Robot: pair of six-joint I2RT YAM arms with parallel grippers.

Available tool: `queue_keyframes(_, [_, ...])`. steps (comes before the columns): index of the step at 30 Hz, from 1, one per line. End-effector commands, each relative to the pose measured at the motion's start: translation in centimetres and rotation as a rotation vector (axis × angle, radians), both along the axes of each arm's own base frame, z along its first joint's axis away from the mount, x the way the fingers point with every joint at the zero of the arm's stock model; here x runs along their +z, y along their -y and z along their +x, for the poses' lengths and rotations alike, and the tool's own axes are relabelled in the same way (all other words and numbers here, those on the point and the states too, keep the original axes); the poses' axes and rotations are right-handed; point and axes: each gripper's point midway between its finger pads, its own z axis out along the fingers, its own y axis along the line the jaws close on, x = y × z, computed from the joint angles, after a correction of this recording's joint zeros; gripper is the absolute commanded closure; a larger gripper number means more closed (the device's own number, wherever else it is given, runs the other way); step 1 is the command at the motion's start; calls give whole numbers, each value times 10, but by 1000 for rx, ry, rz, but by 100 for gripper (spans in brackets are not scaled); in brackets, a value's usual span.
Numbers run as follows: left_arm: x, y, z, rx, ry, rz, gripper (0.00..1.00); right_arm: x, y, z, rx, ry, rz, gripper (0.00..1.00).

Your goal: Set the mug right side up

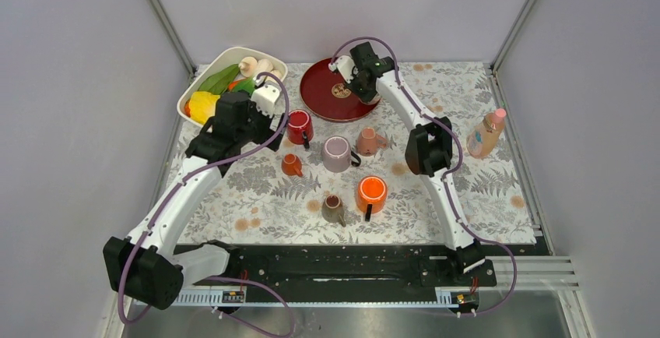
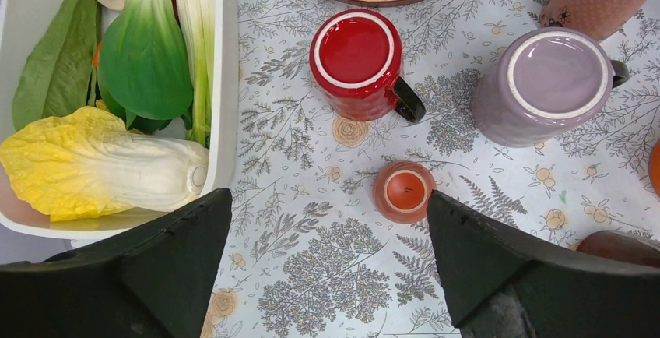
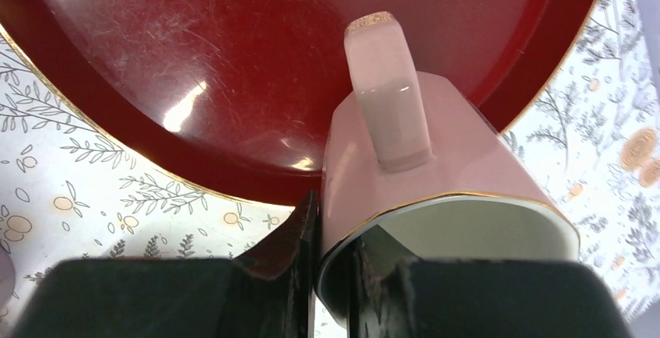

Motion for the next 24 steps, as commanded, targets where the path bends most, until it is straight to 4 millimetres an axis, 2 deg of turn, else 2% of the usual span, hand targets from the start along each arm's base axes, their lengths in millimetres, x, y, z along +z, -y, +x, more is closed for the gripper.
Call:
queue_keyframes(1, [20,1,10,-4,80,-18,1,20,-24,13,73,65,89,100])
queue_keyframes(4, [19,1,9,-8,79,-17,1,10,-22,12,68,47,73,100])
queue_keyframes(5, [19,1,9,-8,79,-19,1,10,-20,12,63,48,68,95])
queue_keyframes(10, [18,4,11,-21,71,-28,1,24,-21,20,28,91,104,57])
queue_keyframes(15, [7,12,7,-83,16,-12,1,52,-25,31,15,174,145,37])
queue_keyframes(18, [-2,21,4,-216,-20,53,1,73,-28,33,13,214,177,30])
queue_keyframes(21, [-2,36,7,-387,-45,122,1,101,-32,26,17,238,232,23])
queue_keyframes(22, [-2,42,10,-448,-52,152,1,112,-33,23,16,246,256,17])
queue_keyframes(23, [-5,47,11,-505,-61,193,1,122,-34,18,15,250,280,15])
queue_keyframes(24, [-8,54,17,-561,-52,256,2,133,-35,13,19,256,304,7])
